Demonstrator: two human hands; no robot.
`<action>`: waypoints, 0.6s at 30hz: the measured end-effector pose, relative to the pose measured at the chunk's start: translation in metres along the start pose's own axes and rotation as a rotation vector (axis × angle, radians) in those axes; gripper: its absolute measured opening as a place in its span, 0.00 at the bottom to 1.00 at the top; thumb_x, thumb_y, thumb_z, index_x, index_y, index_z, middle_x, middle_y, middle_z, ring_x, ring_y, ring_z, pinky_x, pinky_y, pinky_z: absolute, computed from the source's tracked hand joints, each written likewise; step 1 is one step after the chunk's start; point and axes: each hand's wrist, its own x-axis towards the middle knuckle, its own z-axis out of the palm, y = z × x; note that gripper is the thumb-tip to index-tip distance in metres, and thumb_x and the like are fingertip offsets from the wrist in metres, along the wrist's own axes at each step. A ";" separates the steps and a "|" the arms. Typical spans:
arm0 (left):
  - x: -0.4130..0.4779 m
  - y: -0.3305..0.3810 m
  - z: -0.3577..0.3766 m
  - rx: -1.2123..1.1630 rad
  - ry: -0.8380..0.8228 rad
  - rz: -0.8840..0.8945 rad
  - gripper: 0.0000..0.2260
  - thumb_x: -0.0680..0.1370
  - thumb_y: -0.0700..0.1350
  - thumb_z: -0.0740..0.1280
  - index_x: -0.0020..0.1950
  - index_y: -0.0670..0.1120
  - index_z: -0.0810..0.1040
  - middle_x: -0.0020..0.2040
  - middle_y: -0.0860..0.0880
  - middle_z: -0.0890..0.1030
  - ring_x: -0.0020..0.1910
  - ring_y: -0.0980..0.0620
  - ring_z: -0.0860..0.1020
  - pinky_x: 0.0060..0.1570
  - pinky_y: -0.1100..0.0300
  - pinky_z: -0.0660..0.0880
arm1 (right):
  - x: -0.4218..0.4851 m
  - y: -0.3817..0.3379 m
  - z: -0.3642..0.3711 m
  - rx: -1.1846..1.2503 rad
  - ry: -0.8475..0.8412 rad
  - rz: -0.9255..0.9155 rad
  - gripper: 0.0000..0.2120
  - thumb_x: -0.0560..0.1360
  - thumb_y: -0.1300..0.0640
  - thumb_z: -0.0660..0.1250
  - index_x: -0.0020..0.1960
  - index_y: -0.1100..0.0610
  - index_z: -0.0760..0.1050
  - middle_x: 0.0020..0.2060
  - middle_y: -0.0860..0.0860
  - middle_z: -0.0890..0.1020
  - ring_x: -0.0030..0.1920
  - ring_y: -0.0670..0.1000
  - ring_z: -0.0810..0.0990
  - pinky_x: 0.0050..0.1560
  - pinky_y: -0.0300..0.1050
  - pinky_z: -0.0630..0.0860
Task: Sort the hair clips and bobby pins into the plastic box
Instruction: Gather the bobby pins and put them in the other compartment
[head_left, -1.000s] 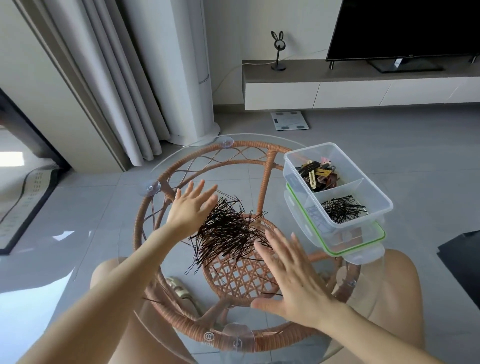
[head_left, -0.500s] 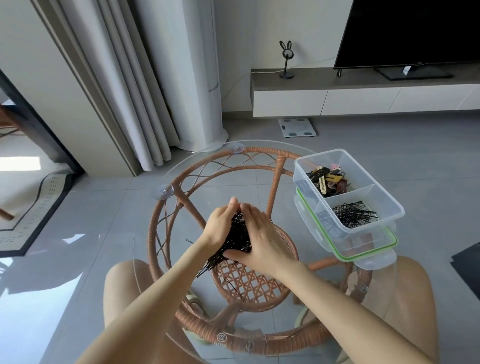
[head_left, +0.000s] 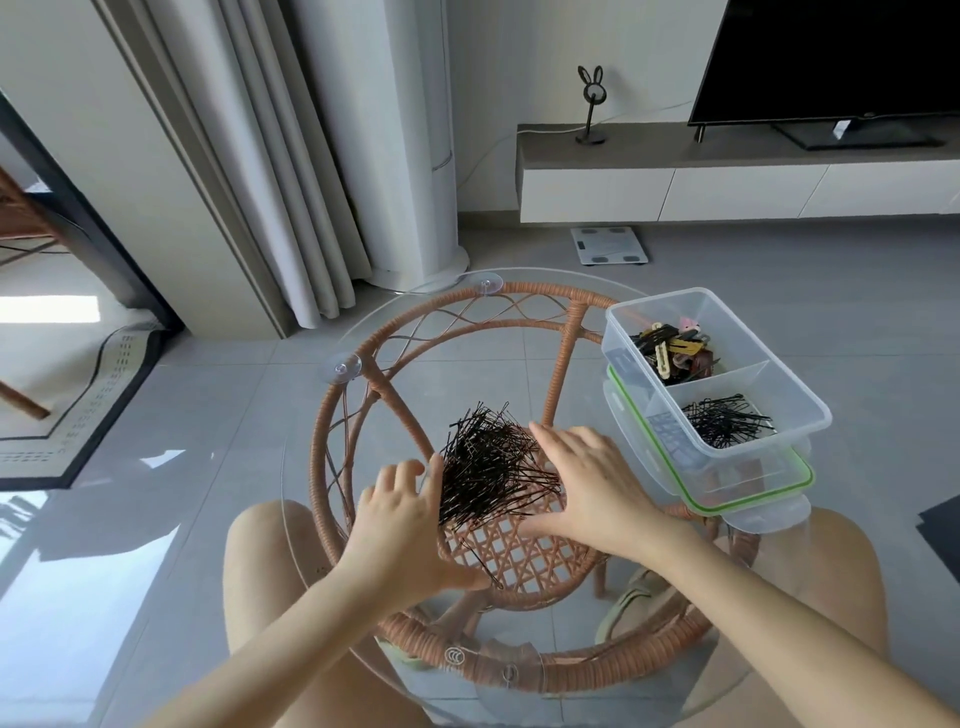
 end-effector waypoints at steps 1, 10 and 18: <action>0.005 0.002 0.002 -0.031 0.032 0.007 0.53 0.62 0.71 0.65 0.76 0.46 0.46 0.70 0.47 0.62 0.69 0.48 0.61 0.70 0.55 0.60 | 0.005 -0.003 0.000 0.027 0.017 -0.010 0.49 0.64 0.34 0.67 0.74 0.56 0.50 0.72 0.49 0.63 0.70 0.51 0.60 0.71 0.47 0.56; 0.031 0.005 -0.004 -0.199 0.137 -0.017 0.17 0.73 0.53 0.68 0.56 0.43 0.76 0.51 0.47 0.78 0.48 0.49 0.76 0.47 0.60 0.72 | 0.020 -0.014 0.006 0.222 0.137 -0.035 0.20 0.73 0.61 0.67 0.64 0.61 0.71 0.59 0.55 0.78 0.62 0.53 0.74 0.68 0.50 0.67; 0.025 -0.005 -0.016 -0.339 0.173 -0.023 0.11 0.74 0.49 0.68 0.47 0.42 0.82 0.41 0.46 0.82 0.36 0.48 0.76 0.30 0.66 0.68 | 0.013 -0.011 -0.009 0.294 0.316 0.024 0.09 0.73 0.61 0.68 0.52 0.61 0.81 0.48 0.56 0.84 0.50 0.53 0.81 0.60 0.40 0.72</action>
